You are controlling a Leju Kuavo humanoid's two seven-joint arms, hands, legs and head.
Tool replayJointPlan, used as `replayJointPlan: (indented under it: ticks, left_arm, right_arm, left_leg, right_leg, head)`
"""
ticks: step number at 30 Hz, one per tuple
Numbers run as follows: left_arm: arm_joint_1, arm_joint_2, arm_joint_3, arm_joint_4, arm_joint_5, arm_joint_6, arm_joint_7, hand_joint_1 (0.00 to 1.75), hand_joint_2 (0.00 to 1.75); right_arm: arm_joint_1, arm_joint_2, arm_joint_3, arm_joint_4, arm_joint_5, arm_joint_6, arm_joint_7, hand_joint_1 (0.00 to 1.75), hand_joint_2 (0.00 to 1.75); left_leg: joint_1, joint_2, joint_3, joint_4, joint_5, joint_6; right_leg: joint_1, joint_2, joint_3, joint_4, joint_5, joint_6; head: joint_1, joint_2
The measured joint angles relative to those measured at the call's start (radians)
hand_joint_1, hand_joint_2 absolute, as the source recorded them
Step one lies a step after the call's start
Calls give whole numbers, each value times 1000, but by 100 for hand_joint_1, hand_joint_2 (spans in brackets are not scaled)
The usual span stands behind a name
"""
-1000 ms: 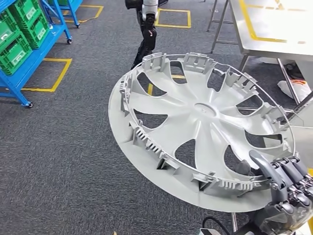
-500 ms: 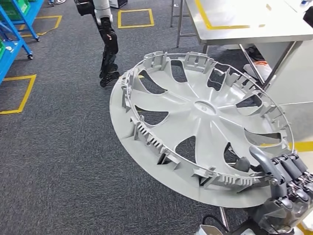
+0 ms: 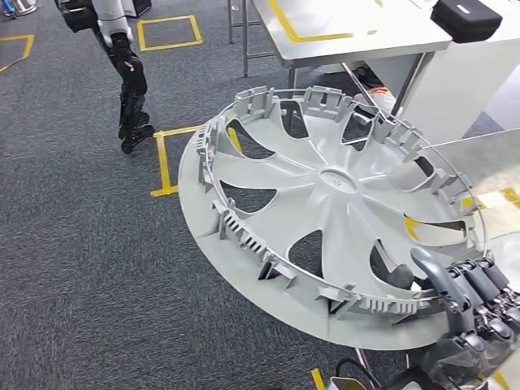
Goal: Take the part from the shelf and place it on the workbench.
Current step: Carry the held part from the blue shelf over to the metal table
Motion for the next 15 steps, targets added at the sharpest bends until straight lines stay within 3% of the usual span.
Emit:
replayJointPlan:
  ticks: [2, 3, 6, 8, 10, 12, 13, 15]
  left_arm:
    - [-1, 0, 0, 0, 0, -1, 0, 0, 0]
    - [-1, 0, 0, 0, 0, -2, 0, 0, 0]
    - [-4, -2, 0, 0, 0, -3, 0, 0, 0]
    - [-6, -2, 0, 0, 0, -3, -1, 0, 0]
    - [-4, -2, 0, 0, 0, -3, -1, 0, 0]
    - [0, -1, 0, 0, 1, -3, -1, 0, 0]
    - [1, -1, 0, 0, 1, -3, -1, 0, 0]
    - [1, 0, 0, 0, 1, -3, -1, 0, 0]
  right_arm:
    - [-1, 0, 0, 0, 1, 0, 0, 175, 175]
    - [-2, 0, 0, 1, 1, 0, 0, 175, 175]
    - [-1, 0, 0, 1, 2, 0, 0, 175, 175]
    - [-2, 0, 1, 1, 3, 0, 0, 175, 175]
    - [-3, 0, 1, 1, 3, 0, 0, 175, 175]
    - [-3, 0, 1, 3, 3, 0, 0, 175, 175]
    - [-3, 0, 1, 3, 3, 0, 0, 175, 175]
    - [-3, 0, 1, 4, 3, 0, 0, 175, 175]
  left_leg:
    - [-5, 18, 5, 2, -7, -9]
    - [-7, 26, 7, 2, -9, -14]
    - [-6, 41, 13, 5, -17, -30]
    - [-2, 3, -4, 53, -52, -38]
    - [0, -46, -63, 182, -117, -39]
    - [-1, -60, -118, 289, -148, -37]
    - [-1, -62, -124, 292, -133, -35]
    - [-1, -80, -86, 192, -59, -27]
  right_leg:
    - [6, -33, 70, -118, 31, -7]
    - [10, -41, 84, -143, 33, -12]
    - [12, -12, 85, -148, 34, -31]
    - [9, 7, 87, -153, 38, -44]
    - [9, 28, 87, -154, 39, -52]
    - [12, 56, 87, -153, 39, -55]
    - [13, 71, 88, -153, 40, -55]
    - [14, 99, 90, -150, 40, -54]
  head:
    - [-1, 0]
    - [-2, 0]
    - [-2, 0]
    - [-4, 0]
    - [-6, 0]
    - [-6, 0]
    - [-6, 0]
    - [-6, 0]
